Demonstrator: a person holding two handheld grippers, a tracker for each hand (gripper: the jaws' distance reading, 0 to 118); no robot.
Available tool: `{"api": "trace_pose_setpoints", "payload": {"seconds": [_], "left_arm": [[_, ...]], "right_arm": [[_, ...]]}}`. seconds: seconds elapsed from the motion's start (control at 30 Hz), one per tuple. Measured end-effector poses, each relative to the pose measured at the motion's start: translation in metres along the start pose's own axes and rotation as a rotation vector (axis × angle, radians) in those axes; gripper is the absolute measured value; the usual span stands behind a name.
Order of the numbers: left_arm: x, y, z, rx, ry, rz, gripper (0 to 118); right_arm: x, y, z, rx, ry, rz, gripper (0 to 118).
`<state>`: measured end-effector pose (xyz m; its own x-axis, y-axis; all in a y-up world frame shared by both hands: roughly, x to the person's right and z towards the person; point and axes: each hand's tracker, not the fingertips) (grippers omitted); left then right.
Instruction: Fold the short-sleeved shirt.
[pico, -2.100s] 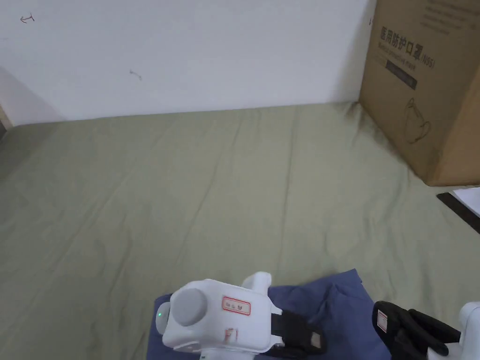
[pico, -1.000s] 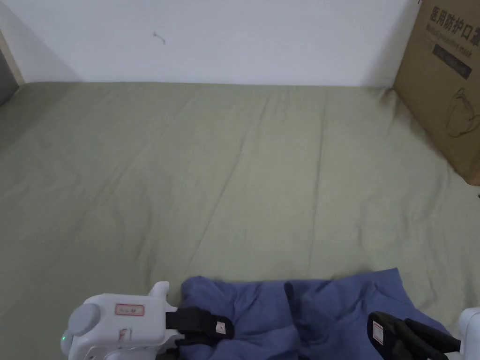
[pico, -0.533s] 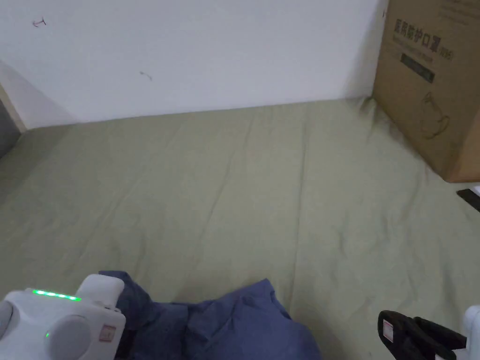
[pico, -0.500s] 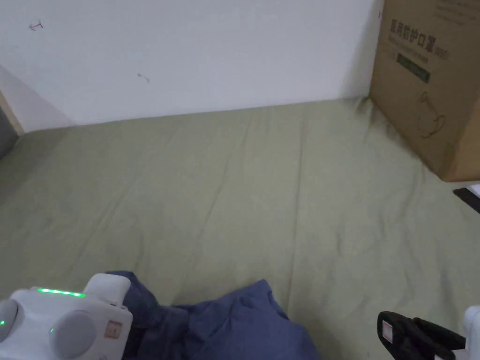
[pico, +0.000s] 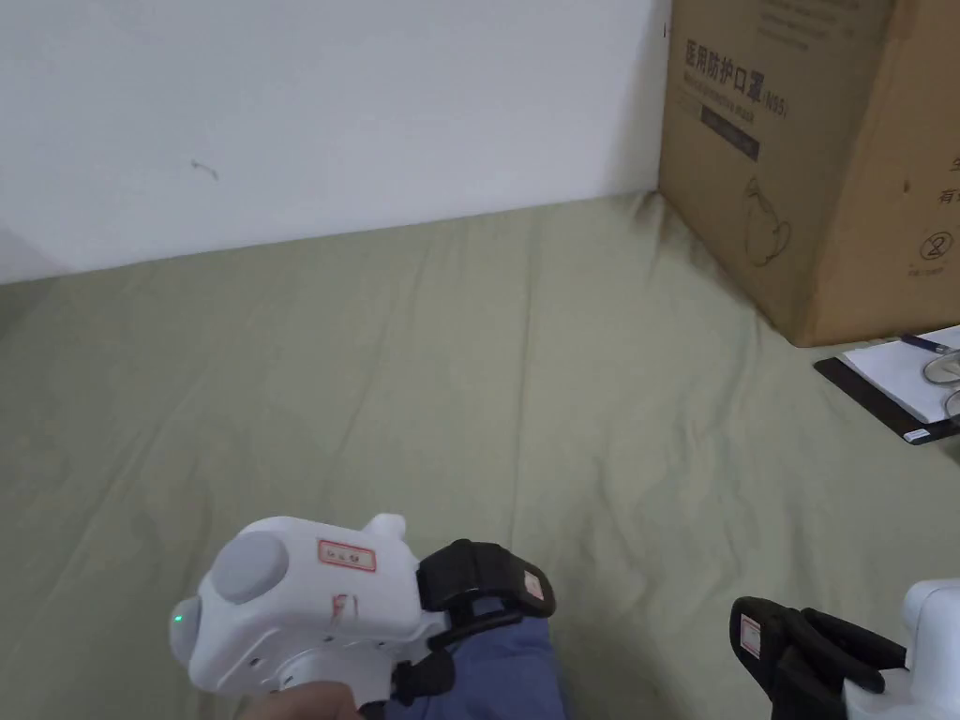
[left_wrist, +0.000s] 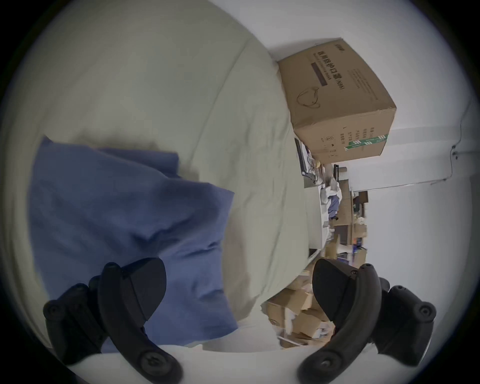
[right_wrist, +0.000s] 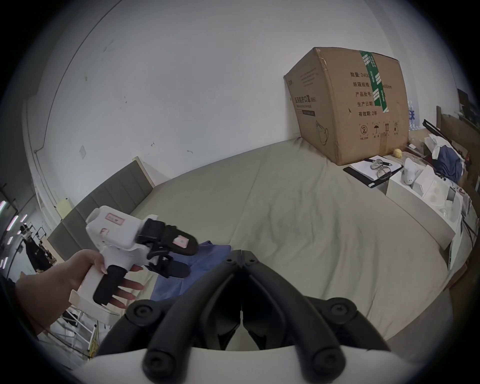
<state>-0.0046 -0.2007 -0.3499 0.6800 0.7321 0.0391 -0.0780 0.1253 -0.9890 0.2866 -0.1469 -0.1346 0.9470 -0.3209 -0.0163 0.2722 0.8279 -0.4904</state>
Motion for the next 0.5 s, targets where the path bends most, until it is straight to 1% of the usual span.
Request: {"api": "trace_pose_setpoints", "payload": {"seconds": [0.07, 0.1, 0.13, 0.17, 0.2, 0.23, 0.27, 0.37, 0.4, 0.43, 0.5], "left_arm": [[-0.001, -0.006, 0.016, 0.053, 0.134, -0.088, 113], [-0.001, -0.010, 0.021, 0.073, 0.181, -0.134, 113], [-0.001, -0.016, 0.024, 0.107, 0.206, -0.182, 109], [0.000, -0.020, 0.025, 0.128, 0.214, -0.218, 94], [0.001, -0.023, 0.022, 0.138, 0.219, -0.246, 68], [0.002, -0.027, 0.015, 0.123, 0.224, -0.267, 31], [0.004, -0.028, 0.006, 0.115, 0.230, -0.281, 1], [0.010, -0.029, -0.025, 0.071, 0.241, -0.328, 1], [0.011, -0.031, -0.039, 0.059, 0.304, -0.349, 1], [0.011, -0.034, -0.053, 0.036, 0.334, -0.366, 1], [0.009, -0.036, -0.079, -0.039, 0.278, -0.351, 1]], "right_arm": [[0.000, 0.000, -0.003, 0.002, 0.002, 0.003, 0], [-0.001, -0.001, -0.005, 0.000, 0.003, 0.006, 0], [-0.001, -0.001, -0.006, -0.002, 0.003, 0.006, 0], [-0.001, -0.002, -0.008, -0.004, 0.005, 0.004, 0], [0.000, -0.002, -0.009, -0.006, 0.009, 0.000, 0], [-0.001, -0.003, -0.009, -0.009, 0.012, -0.004, 0], [-0.001, -0.003, -0.009, -0.011, 0.013, -0.005, 0], [-0.002, -0.005, -0.009, -0.017, 0.017, 0.001, 0], [-0.002, -0.005, -0.008, -0.019, 0.016, 0.006, 0], [-0.002, -0.006, -0.008, -0.022, 0.014, 0.013, 0], [-0.002, -0.006, -0.008, -0.027, 0.009, 0.026, 0]]}}
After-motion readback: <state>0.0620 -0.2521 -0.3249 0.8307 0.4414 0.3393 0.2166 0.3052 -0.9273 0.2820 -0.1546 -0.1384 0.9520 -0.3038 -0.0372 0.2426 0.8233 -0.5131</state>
